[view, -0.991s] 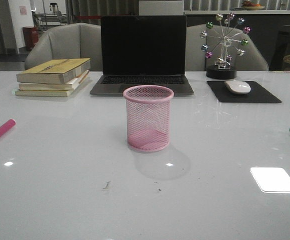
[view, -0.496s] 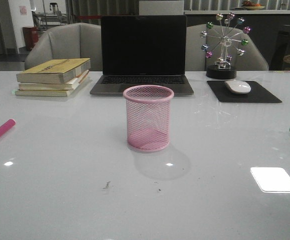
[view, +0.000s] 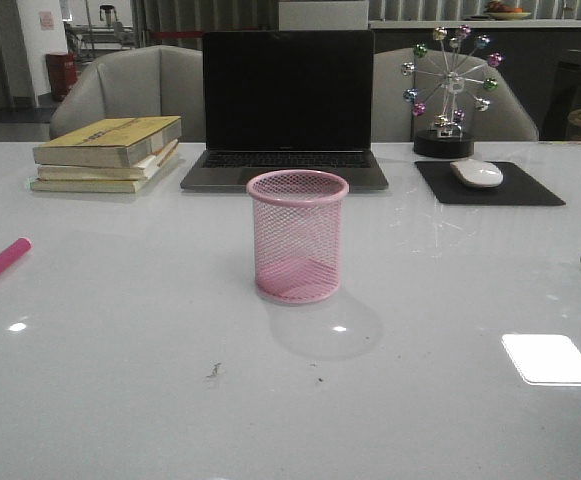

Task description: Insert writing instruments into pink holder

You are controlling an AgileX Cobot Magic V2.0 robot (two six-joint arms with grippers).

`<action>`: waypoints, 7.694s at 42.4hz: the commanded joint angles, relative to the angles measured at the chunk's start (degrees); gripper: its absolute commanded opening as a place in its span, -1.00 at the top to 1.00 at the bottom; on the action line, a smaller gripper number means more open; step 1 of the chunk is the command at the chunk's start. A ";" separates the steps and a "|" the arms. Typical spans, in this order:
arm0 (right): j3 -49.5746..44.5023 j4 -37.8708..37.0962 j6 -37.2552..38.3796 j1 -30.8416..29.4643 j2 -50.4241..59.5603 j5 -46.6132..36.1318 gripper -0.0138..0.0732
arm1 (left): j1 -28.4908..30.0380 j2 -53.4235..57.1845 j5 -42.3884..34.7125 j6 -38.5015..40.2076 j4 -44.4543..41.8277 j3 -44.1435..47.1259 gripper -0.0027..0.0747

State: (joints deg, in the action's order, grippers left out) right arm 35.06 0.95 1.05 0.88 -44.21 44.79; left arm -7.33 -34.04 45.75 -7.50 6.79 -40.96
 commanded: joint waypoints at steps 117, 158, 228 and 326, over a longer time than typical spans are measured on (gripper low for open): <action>32.00 6.55 -4.93 0.89 -37.76 -18.68 0.16 | -19.46 -0.47 -5.84 -1.52 5.56 2.73 -0.24; 23.07 7.92 -4.87 31.21 -55.13 -85.37 0.13 | -19.46 -0.47 -5.95 -1.52 5.22 2.73 -0.25; 12.09 0.24 0.09 31.00 -7.13 -5.89 -0.35 | -8.42 -21.37 -3.77 6.31 -5.12 -6.57 -0.25; 12.09 0.24 0.09 31.00 -7.13 -5.89 -0.35 | 3.94 -85.95 5.70 6.21 -5.11 -55.06 0.69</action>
State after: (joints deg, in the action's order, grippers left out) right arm 45.80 1.79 1.16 31.96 -51.91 42.12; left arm -3.55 -124.60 50.97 -1.70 1.83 -94.32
